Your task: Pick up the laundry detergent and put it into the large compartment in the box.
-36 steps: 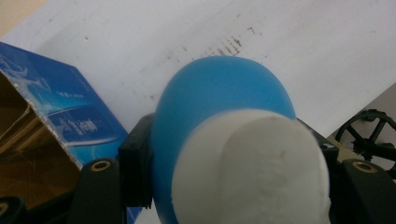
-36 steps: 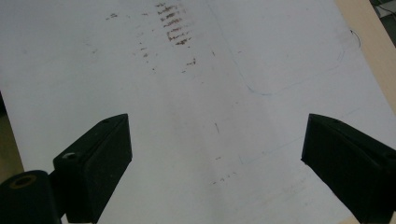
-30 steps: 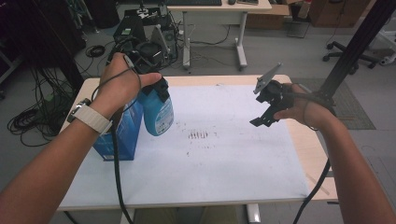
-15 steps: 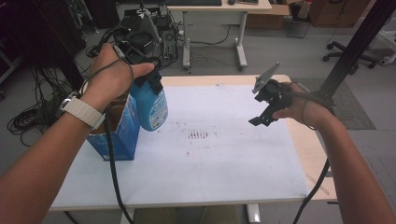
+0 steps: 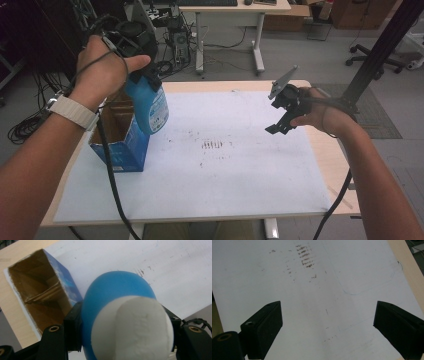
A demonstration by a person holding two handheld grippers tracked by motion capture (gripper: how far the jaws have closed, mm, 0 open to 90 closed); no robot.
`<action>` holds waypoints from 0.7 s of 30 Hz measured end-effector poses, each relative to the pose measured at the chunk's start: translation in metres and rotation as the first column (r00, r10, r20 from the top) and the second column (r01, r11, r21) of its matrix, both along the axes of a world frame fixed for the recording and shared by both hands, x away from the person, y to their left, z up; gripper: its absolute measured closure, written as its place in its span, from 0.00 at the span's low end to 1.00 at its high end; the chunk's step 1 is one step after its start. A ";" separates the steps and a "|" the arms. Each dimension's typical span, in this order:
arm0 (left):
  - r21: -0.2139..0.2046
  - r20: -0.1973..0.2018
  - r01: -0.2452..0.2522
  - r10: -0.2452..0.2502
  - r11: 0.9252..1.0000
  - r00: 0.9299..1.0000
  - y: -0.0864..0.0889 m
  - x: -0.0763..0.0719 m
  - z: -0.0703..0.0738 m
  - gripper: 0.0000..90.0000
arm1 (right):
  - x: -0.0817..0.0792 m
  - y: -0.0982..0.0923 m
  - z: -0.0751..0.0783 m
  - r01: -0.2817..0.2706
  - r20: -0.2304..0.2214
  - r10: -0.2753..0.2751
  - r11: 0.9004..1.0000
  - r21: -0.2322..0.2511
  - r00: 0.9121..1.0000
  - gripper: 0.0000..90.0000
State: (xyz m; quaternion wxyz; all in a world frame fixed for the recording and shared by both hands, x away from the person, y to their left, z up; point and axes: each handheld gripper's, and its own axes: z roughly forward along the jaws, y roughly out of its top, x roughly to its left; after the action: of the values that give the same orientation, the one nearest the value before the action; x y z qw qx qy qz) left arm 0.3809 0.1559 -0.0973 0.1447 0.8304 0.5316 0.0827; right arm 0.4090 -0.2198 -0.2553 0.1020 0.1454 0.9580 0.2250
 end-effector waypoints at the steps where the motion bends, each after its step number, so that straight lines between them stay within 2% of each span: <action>1: 0.000 -0.002 -0.007 0.007 1.000 1.000 0.002 0.001 0.001 0.41 | 0.000 0.000 0.000 -0.002 0.001 0.002 1.000 0.001 1.000 0.10; 15: -0.014 0.006 -0.085 0.085 0.996 0.996 0.026 0.004 0.020 0.41 | 0.002 0.003 0.001 -0.003 0.000 0.003 1.000 0.001 1.000 0.10; 21: -0.018 0.004 -0.132 0.132 0.991 0.991 0.036 0.006 0.021 0.41 | 0.002 0.004 0.001 -0.006 -0.001 0.006 1.000 0.000 1.000 0.10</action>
State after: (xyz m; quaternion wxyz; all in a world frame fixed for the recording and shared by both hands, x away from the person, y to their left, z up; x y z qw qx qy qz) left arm 0.3865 0.1915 -0.0766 0.1477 0.7920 0.5856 0.0895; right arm 0.4112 -0.2156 -0.2545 0.1010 0.1427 0.9585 0.2250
